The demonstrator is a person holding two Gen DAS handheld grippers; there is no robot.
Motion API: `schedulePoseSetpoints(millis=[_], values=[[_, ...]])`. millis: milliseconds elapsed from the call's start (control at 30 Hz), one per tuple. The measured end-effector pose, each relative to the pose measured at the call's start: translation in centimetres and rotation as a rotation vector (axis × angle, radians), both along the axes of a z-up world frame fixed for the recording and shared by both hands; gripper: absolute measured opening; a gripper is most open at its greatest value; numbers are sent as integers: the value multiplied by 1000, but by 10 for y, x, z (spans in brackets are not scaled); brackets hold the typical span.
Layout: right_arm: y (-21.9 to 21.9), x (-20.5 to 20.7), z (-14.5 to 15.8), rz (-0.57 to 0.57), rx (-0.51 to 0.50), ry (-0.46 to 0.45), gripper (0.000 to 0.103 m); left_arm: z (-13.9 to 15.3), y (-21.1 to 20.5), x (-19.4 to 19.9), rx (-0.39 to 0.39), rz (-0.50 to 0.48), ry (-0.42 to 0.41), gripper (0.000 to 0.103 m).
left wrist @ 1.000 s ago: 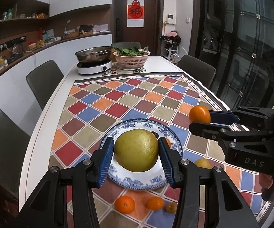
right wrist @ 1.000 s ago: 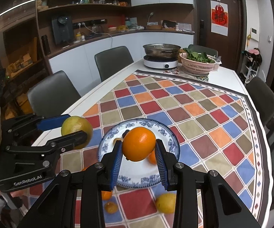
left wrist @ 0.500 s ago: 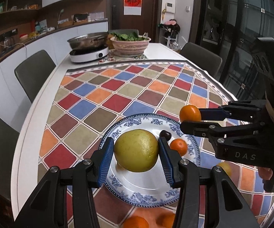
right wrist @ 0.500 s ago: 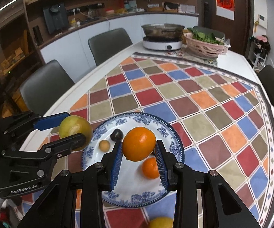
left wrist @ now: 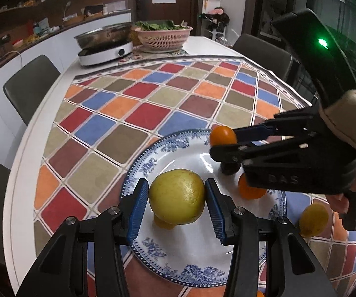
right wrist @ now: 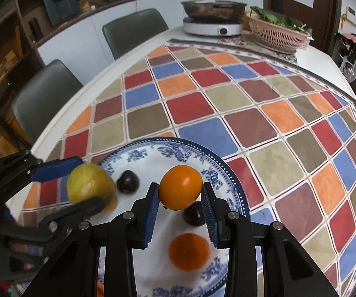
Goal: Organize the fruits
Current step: 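Lower the pomelo and mandarin onto the plate and open both grippers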
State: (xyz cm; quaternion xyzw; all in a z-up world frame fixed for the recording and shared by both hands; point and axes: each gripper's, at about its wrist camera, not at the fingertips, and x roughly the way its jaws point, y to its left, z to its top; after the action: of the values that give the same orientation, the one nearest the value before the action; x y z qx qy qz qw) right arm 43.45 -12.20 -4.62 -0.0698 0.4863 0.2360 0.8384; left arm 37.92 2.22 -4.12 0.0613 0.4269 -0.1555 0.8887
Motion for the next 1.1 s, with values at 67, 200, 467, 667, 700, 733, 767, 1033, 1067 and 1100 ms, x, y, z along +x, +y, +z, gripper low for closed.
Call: schedulePoseSetpoints(millis=[67, 200, 467, 667, 700, 733, 767, 1033, 1067, 1100], values=[[1, 6, -7, -2, -11, 11, 36, -6, -2, 3, 3, -3, 15, 46], [3, 13, -15, -4, -15, 30, 36, -9, -3, 7, -6, -8, 26, 46], [-3, 15, -17, -27, 12, 42, 36, -3, -2, 9, -13, 2, 13, 46], [-9, 7, -5, -38, 31, 20, 36, 3, 3, 3, -18, 30, 9, 46], [-10, 5, -3, -40, 30, 15, 36, 5, 4, 1, -18, 35, 7, 46], [-12, 2, 1, -44, 33, 9, 36, 8, 5, -2, -19, 43, 2, 46], [-14, -1, 5, -47, 41, 2, 36, 11, 5, -3, -23, 46, -2, 46], [-22, -34, 40, -59, 61, -82, 36, 45, 3, -33, -28, 48, -65, 46], [-23, -39, 46, -62, 65, -93, 36, 49, 3, -37, -27, 50, -73, 46], [-24, -43, 50, -62, 69, -100, 36, 53, 2, -42, -29, 50, -84, 46]])
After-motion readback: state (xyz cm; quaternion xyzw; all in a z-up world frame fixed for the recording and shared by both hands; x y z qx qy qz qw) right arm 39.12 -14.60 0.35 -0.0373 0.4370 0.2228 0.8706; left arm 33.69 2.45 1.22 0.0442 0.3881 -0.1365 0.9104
